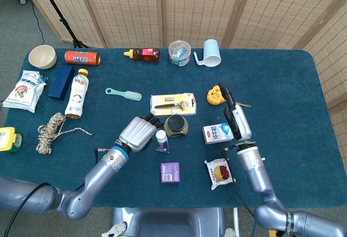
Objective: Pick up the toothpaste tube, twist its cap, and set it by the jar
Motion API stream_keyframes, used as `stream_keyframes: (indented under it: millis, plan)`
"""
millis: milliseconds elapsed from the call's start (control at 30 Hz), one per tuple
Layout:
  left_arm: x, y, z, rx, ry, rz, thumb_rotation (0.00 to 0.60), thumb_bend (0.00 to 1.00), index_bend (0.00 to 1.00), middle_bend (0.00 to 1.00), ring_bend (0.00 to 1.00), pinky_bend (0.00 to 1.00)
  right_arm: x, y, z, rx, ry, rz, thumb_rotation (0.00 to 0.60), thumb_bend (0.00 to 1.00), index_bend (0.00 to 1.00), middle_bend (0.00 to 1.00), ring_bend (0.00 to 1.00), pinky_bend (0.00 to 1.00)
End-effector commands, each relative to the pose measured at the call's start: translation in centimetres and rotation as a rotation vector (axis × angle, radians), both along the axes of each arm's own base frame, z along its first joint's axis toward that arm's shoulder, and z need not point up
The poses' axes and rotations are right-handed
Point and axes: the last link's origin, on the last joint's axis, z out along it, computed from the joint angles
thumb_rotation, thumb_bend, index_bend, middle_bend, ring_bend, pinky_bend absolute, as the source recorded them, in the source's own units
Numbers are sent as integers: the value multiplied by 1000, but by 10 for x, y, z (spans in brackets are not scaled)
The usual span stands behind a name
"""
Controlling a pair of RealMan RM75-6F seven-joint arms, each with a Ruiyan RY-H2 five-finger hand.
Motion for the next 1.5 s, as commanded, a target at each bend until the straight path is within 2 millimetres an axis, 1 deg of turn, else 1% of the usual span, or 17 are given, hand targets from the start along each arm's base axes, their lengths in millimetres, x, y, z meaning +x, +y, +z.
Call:
stream_keyframes:
  millis: [33, 300, 433, 533, 600, 633, 667, 767, 900, 967, 1033, 1133, 1200, 1233, 1300, 1400, 1500]
  plan:
    - [-3, 0, 11, 21, -29, 8, 600, 505, 195, 178, 109, 402, -5, -1, 4, -11, 19, -7, 0, 0, 0, 0, 0, 0]
    - [-17, 6, 43, 86, -86, 30, 600, 504, 185, 158, 97, 379, -17, -5, 16, -31, 75, -11, 0, 0, 0, 0, 0, 0]
    - [-32, 5, 67, 133, -115, 57, 600, 503, 185, 158, 97, 376, -27, -5, 23, -47, 131, -13, 0, 0, 0, 0, 0, 0]
    - [-41, 4, 78, 153, -121, 67, 600, 503, 185, 158, 97, 376, -31, -4, 26, -50, 152, -13, 0, 0, 0, 0, 0, 0]
    - [-54, 3, 90, 187, -115, 82, 600, 503, 185, 158, 97, 375, -37, -4, 29, -64, 197, -16, 5, 0, 0, 0, 0, 0]
    - [-59, 1, 96, 197, -115, 86, 600, 503, 185, 158, 97, 374, -40, -3, 31, -70, 216, -17, 18, 0, 0, 0, 0, 0]
    - [-67, -1, 103, 210, -117, 95, 600, 503, 185, 158, 97, 371, -44, -2, 33, -77, 237, -21, 32, 0, 0, 0, 0, 0]
    - [-83, -7, 117, 229, -112, 115, 600, 503, 185, 158, 97, 362, -52, 0, 36, -85, 282, -25, 111, 0, 0, 0, 0, 0]
    - [-104, -16, 132, 258, -89, 129, 600, 503, 187, 158, 97, 349, -60, 2, 39, -93, 334, -30, 292, 0, 0, 0, 0, 0]
    - [-112, -21, 137, 271, -79, 133, 600, 503, 189, 158, 97, 349, -64, 2, 41, -98, 359, -34, 348, 0, 0, 0, 0, 0]
    - [-126, -27, 145, 294, -51, 141, 600, 503, 194, 158, 97, 349, -69, 3, 44, -105, 390, -38, 424, 0, 0, 0, 0, 0]
    - [-139, -33, 154, 326, -29, 149, 600, 503, 203, 158, 98, 348, -75, 3, 48, -113, 435, -42, 520, 0, 0, 0, 0, 0]
    - [-151, -37, 162, 358, -20, 166, 600, 503, 217, 158, 103, 347, -81, 4, 52, -129, 488, -45, 567, 0, 0, 0, 0, 0]
    - [-158, -40, 166, 374, -19, 177, 600, 503, 223, 159, 107, 347, -85, 4, 55, -142, 526, -45, 588, 0, 0, 0, 0, 0]
    - [-166, -43, 171, 390, -17, 189, 600, 503, 240, 163, 122, 347, -89, 6, 59, -163, 574, -47, 600, 0, 3, 0, 0, 0]
    - [-182, -49, 181, 428, -9, 209, 600, 503, 268, 184, 144, 347, -98, 9, 67, -214, 678, -53, 600, 0, 44, 8, 0, 0]
    - [-197, -57, 188, 469, 1, 220, 600, 503, 287, 201, 157, 347, -105, 14, 75, -259, 765, -66, 600, 0, 82, 43, 0, 0]
